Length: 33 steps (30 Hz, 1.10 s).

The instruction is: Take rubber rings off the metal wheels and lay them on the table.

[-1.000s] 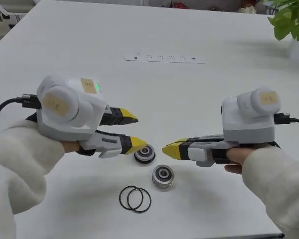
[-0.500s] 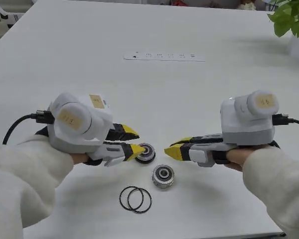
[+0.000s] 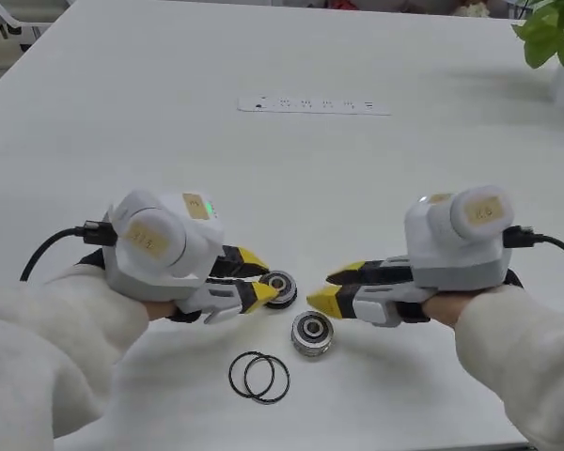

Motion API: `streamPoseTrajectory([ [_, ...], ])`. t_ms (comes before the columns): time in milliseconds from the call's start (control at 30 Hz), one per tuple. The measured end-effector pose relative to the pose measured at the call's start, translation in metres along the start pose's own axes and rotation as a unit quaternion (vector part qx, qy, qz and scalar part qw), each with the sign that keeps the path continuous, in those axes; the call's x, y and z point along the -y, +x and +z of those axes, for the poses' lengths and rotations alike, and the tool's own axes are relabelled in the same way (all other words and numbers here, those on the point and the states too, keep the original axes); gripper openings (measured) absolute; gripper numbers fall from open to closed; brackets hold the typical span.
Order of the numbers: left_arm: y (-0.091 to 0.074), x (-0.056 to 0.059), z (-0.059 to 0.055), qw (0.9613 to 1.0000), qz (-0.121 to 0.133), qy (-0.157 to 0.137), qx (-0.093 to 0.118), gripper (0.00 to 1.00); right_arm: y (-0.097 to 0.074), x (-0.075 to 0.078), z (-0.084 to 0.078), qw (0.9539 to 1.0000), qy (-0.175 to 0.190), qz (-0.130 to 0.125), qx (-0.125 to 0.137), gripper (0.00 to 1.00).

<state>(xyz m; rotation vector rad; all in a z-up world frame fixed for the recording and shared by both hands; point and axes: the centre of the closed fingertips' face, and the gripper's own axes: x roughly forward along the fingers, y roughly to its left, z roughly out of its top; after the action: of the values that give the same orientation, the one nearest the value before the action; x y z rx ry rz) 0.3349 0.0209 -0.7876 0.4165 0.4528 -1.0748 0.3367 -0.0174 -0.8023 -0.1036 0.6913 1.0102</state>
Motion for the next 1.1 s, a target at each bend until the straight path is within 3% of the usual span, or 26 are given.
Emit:
streamPoseTrajectory([
  [500,0.013,0.009,0.008,0.9998,-0.009,-0.009,0.017,0.13,0.002,-0.008,0.001,0.9997,-0.014,0.018,0.001,0.27],
  [933,0.019,0.012,0.012,0.9995,-0.012,-0.017,0.025,0.13,0.002,-0.008,0.002,0.9996,-0.019,0.023,0.003,0.22],
  [1100,0.019,0.012,0.012,0.9993,-0.013,-0.022,0.027,0.13,0.003,-0.013,0.002,0.9988,-0.037,0.032,0.003,0.18],
])
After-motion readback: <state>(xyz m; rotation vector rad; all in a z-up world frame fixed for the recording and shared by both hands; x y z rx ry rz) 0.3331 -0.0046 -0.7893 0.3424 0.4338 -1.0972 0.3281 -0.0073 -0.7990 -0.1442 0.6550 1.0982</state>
